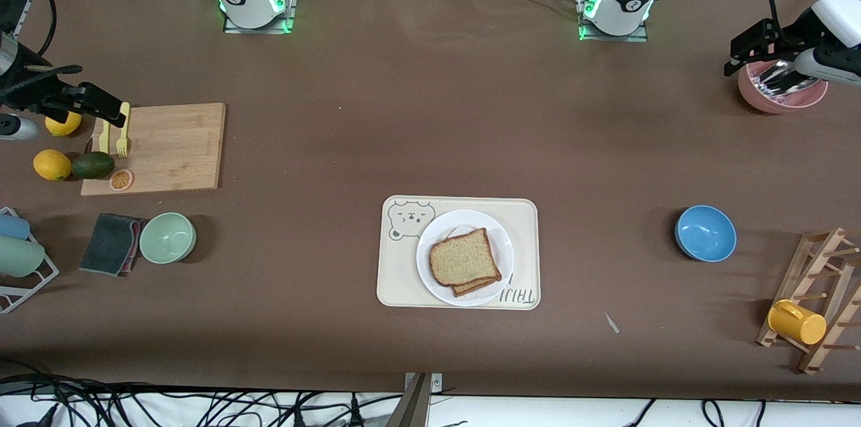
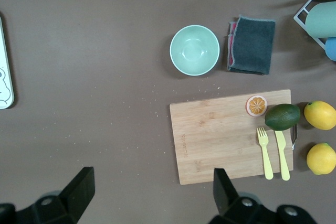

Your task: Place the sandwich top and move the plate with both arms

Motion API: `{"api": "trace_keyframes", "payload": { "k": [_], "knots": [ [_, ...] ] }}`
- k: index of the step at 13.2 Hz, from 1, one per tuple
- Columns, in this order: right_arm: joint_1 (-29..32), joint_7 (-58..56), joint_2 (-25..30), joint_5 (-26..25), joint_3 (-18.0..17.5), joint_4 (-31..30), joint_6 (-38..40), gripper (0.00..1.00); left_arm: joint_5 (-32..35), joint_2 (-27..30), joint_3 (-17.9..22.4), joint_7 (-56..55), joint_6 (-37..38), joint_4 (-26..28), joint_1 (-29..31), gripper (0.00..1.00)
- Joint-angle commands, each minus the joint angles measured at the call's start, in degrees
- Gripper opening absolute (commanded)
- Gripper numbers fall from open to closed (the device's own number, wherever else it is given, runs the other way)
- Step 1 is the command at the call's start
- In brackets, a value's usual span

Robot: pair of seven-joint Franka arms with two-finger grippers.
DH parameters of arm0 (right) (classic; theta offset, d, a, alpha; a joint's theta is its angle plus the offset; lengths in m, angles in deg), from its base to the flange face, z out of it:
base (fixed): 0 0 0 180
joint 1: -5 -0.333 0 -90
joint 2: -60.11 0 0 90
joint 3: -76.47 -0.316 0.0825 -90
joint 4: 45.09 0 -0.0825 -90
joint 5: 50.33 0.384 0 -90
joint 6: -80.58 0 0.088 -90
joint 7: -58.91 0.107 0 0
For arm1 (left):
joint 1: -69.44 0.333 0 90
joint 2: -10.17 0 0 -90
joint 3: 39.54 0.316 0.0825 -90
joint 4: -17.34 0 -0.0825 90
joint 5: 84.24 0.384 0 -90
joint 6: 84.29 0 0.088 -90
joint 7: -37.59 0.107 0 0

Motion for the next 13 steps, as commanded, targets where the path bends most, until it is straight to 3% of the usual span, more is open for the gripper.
{"api": "trace_keyframes", "payload": {
  "k": [1, 13],
  "knots": [
    [0.1, -0.3, -0.4, -0.8, -0.1, 1.3, 1.1, 1.00, 2.8, -4.5, -0.3, -5.8, 3.1, -6.2, -1.4, 1.00],
    [0.2, -0.3, -0.4, -0.9, -0.1, 1.3, 1.1, 1.00, 2.8, -5.4, -1.6, -10.2, 5.5, -6.6, -0.7, 1.00]
  ]
}}
